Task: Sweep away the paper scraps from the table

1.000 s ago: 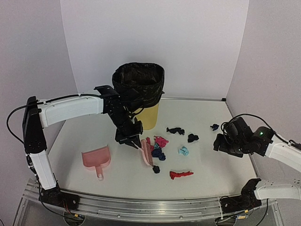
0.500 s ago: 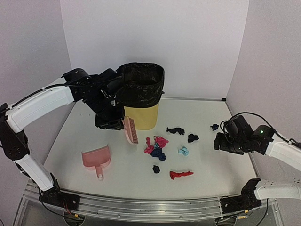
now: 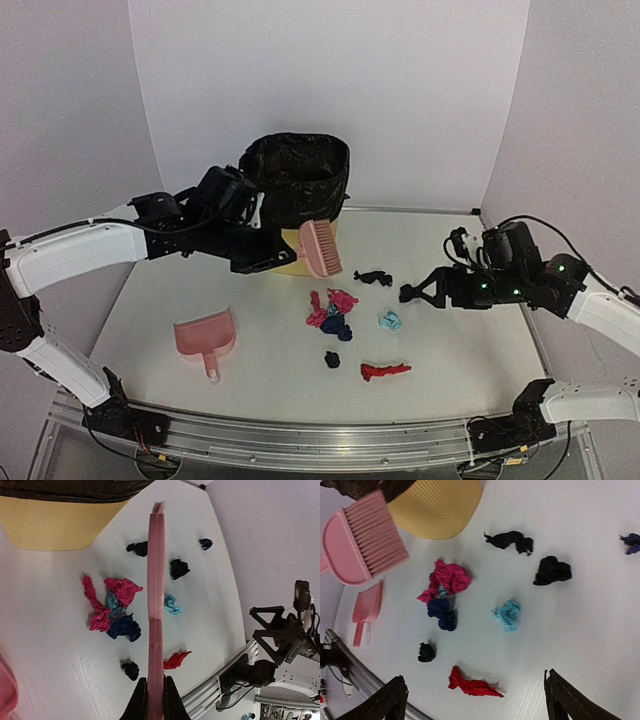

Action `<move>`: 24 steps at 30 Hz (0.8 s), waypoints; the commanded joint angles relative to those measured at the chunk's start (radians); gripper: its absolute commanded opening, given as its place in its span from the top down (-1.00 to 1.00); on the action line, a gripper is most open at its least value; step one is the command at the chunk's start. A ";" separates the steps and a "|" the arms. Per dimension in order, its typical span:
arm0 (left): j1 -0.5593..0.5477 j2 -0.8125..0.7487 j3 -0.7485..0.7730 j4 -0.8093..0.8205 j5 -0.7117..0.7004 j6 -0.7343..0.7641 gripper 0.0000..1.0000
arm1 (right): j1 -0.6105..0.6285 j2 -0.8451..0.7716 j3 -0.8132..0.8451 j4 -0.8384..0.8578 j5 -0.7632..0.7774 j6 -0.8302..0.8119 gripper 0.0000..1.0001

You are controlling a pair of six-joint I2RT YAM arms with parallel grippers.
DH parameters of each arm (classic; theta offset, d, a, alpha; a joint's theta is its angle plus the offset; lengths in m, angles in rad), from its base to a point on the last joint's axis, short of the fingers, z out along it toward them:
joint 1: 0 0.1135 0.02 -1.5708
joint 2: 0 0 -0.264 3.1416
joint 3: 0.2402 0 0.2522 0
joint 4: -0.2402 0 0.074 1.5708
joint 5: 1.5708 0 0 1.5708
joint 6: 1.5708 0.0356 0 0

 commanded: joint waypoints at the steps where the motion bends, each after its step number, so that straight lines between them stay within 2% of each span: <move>1: -0.020 -0.100 -0.145 0.499 0.069 -0.018 1.00 | -0.002 -0.024 -0.065 0.347 -0.326 0.151 -0.84; 10: -0.113 -0.032 -0.219 0.906 0.183 -0.035 1.00 | -0.002 -0.048 -0.207 0.776 -0.397 0.358 -0.84; 13: -0.118 -0.003 -0.220 0.984 0.167 -0.052 1.00 | -0.003 -0.062 -0.238 0.897 -0.387 0.388 -0.82; 20: -0.128 0.041 -0.240 1.127 0.120 -0.101 1.00 | -0.003 -0.072 -0.239 1.016 -0.302 0.386 -0.80; 24: -0.138 0.068 -0.227 1.170 0.134 -0.101 1.00 | -0.002 -0.039 -0.220 1.052 -0.177 0.450 -0.67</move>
